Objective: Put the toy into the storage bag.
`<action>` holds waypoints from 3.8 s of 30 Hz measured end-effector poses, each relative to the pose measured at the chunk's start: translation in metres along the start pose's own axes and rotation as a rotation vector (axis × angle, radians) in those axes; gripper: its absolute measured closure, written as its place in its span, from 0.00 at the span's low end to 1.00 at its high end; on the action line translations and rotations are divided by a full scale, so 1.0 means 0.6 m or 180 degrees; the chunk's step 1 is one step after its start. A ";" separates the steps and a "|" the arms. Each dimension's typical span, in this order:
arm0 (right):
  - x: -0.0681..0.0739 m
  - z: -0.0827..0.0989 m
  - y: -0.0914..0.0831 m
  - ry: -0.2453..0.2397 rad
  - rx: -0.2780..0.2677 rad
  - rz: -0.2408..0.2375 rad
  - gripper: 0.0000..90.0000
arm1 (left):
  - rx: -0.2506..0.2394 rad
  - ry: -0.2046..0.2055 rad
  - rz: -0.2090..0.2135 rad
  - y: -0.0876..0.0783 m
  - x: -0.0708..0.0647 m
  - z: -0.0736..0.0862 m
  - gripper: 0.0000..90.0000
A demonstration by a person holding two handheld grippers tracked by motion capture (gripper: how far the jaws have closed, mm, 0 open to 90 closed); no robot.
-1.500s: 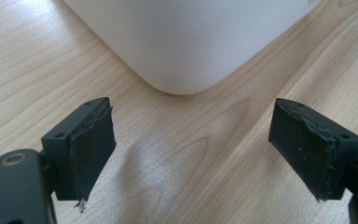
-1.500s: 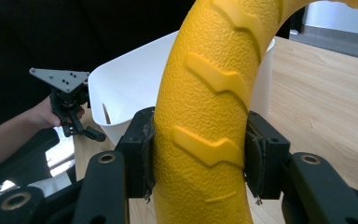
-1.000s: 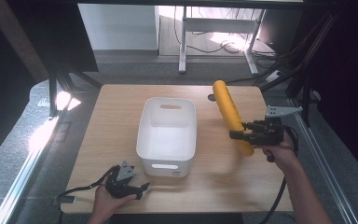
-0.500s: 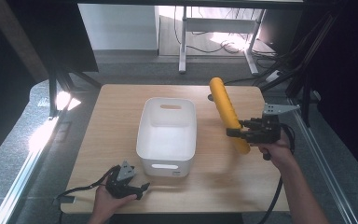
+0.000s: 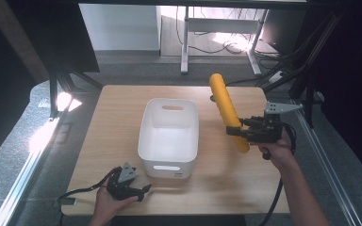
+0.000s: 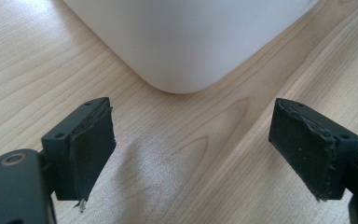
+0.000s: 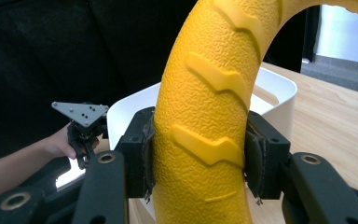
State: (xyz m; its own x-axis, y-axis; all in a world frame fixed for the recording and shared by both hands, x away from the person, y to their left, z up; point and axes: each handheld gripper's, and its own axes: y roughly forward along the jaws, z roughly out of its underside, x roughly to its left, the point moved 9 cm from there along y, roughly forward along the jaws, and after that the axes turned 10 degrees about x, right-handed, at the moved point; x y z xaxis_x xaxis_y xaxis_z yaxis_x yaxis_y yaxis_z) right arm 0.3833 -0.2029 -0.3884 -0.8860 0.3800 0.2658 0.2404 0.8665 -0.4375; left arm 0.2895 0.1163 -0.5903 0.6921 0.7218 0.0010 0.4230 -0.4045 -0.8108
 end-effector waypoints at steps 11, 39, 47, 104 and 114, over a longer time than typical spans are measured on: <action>0.017 -0.025 0.004 -0.0078 -0.0091 -0.0047 0.57 | 0.0010 0.0003 0.0006 0.000 -0.001 0.001 0.16; 0.051 -0.075 0.016 -0.0257 -0.0236 -0.0147 0.57 | 0.0013 -0.0001 0.0009 0.000 -0.001 0.001 0.16; 0.059 -0.086 0.020 -0.0301 -0.0266 -0.0168 0.57 | 0.0020 0.0001 0.0009 0.001 -0.001 0.001 0.16; 0.135 -0.172 0.079 -0.0632 -0.0407 -0.0552 0.57 | -0.0008 0.0000 0.0019 -0.003 0.000 0.000 0.15; 0.142 -0.177 0.103 -0.0659 -0.0360 -0.0632 0.57 | -0.0002 0.0013 0.0012 -0.003 0.000 0.000 0.15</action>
State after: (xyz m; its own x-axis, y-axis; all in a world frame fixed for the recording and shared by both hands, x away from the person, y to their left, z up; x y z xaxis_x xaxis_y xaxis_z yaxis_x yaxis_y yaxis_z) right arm 0.3648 -0.0824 -0.3014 -0.9792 0.1357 0.1508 0.0868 0.9522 -0.2929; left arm 0.2886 0.1173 -0.5888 0.6962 0.7179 0.0002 0.4207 -0.4077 -0.8104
